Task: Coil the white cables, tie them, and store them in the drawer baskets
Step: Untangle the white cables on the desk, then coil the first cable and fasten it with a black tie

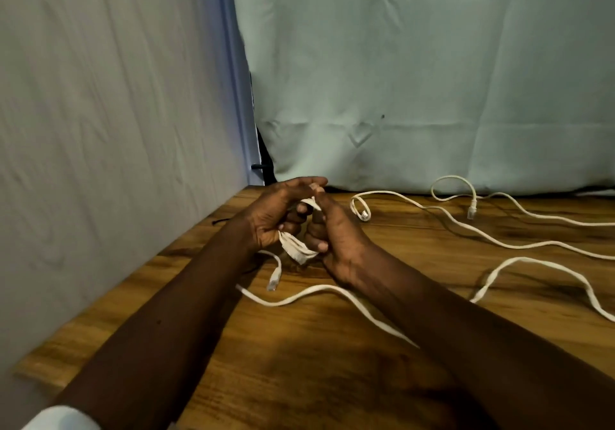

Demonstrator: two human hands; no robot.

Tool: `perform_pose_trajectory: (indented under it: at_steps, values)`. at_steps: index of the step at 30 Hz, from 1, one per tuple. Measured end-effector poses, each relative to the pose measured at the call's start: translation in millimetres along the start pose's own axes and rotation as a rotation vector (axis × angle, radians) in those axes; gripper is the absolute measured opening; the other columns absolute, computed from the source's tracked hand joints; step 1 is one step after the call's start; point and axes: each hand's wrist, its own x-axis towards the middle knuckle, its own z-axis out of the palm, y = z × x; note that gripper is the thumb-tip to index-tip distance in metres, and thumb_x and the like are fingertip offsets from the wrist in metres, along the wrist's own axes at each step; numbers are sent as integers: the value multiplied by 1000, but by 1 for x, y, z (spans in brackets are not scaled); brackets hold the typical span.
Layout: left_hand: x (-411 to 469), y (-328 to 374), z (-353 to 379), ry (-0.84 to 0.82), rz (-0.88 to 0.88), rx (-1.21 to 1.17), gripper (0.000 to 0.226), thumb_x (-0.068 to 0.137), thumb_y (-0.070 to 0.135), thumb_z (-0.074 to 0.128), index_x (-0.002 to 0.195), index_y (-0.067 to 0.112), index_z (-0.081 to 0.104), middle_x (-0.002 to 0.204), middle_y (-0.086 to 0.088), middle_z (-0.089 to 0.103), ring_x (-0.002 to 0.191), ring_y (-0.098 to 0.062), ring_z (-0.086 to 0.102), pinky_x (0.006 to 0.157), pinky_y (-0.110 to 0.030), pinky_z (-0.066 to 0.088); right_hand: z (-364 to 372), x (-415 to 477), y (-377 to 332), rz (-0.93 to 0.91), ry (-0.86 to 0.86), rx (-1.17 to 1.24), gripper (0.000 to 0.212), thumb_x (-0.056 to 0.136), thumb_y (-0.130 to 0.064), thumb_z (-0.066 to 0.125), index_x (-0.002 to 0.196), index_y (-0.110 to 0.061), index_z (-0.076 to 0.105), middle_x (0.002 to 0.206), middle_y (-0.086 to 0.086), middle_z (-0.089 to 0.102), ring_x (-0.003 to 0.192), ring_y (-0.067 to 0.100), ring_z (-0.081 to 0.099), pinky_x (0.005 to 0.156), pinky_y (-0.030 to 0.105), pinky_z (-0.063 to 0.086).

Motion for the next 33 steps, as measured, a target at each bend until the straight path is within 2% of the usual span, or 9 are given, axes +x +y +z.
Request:
perform_pose_trajectory:
  at_steps: [5,7,12,17,19,21,24,27,33]
  values:
    - [-7,3,-4,36,45,61,36,103,14,53,138,11,59,53,1,49,34,-1,33,34,-14,18,9,11,14,-60,180,-85,36,103,-43,56,90,-9,61,50,-5,51,29,1,38,30,16,26]
    - [-12,0,-3,62,60,72,36,103,14,54,139,9,59,54,1,50,34,-1,33,34,-13,19,6,8,15,-43,142,-36,37,104,-42,54,92,-8,61,52,-4,49,30,1,36,31,16,26]
    - [-25,-7,9,113,138,99,32,103,15,56,132,4,64,56,1,51,35,-1,40,33,-14,23,-10,-3,9,-36,-41,-67,40,102,-46,56,75,-16,57,41,-11,46,32,2,32,40,22,23]
    - [-43,-5,6,154,198,218,33,102,29,60,111,1,74,81,-9,71,68,-20,62,60,-29,49,-8,-5,13,-29,-29,49,27,102,-30,59,85,-10,64,52,-3,60,31,2,44,30,16,26]
    - [-60,3,-8,225,209,373,33,105,30,54,115,5,73,96,-9,75,79,-17,70,66,-26,57,-8,-2,19,-29,-13,123,26,102,-26,58,81,-12,62,46,-7,52,29,2,38,30,16,24]
    - [-80,10,-31,388,219,594,30,105,31,55,120,12,71,106,-6,75,85,-15,69,70,-26,57,-11,1,22,-30,10,186,38,102,-23,59,66,-18,49,41,-10,35,28,3,25,31,18,19]
    - [-102,10,-69,515,206,736,18,100,26,64,111,16,74,100,-5,76,81,-14,69,67,-26,55,-13,3,24,-40,11,211,46,102,-22,59,60,-20,40,41,-10,29,28,4,20,32,18,18]
    - [-108,2,-93,543,201,935,11,97,14,69,105,15,76,97,-2,74,85,-14,69,73,-27,57,-12,4,26,-45,-12,172,46,102,-23,59,61,-20,37,42,-9,27,29,5,20,33,18,18]
    - [-71,-7,-90,424,249,1330,16,93,16,72,109,17,76,107,1,73,100,-16,67,88,-31,56,-12,4,28,-79,-23,90,48,102,-26,61,60,-21,37,42,-8,27,31,6,21,35,19,20]
